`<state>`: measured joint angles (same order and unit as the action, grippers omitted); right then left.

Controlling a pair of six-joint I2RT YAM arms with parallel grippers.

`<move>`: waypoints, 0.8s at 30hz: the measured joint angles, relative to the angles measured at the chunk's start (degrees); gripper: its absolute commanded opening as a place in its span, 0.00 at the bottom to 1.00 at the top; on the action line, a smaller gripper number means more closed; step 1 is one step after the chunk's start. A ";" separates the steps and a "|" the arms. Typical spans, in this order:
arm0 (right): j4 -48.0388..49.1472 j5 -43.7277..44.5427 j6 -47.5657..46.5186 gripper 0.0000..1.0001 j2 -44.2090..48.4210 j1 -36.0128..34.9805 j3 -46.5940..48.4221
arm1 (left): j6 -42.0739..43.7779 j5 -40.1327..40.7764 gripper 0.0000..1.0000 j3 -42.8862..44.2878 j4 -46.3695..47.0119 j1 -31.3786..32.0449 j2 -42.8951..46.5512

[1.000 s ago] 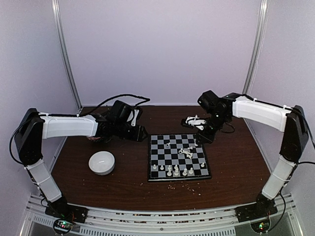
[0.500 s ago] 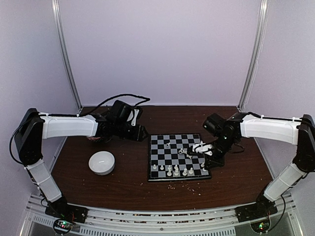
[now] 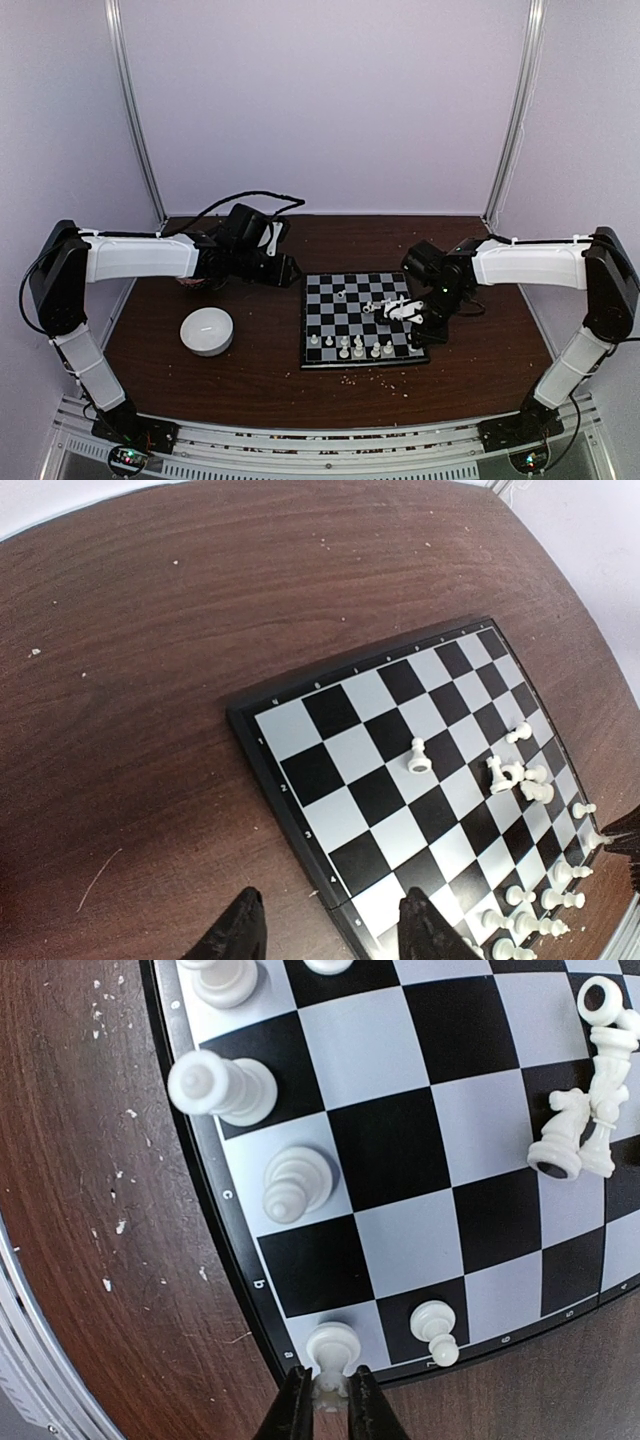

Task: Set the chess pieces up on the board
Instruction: Place the rook at h1.

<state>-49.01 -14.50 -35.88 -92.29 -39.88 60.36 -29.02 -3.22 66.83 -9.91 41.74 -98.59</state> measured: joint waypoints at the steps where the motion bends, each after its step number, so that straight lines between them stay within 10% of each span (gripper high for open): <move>1: 0.02 0.13 0.00 0.14 -0.20 0.00 -0.04 | 0.00 -0.02 0.46 0.02 -0.02 0.00 0.00; 24: 0.17 1.09 -0.42 0.15 -1.11 0.00 -0.37 | 0.00 -0.04 0.46 0.35 -0.09 0.00 -0.02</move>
<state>-48.84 -13.41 -36.29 -93.41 -39.88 59.99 -29.02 -3.27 67.18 -10.00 41.74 -98.61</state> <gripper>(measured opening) 0.142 0.460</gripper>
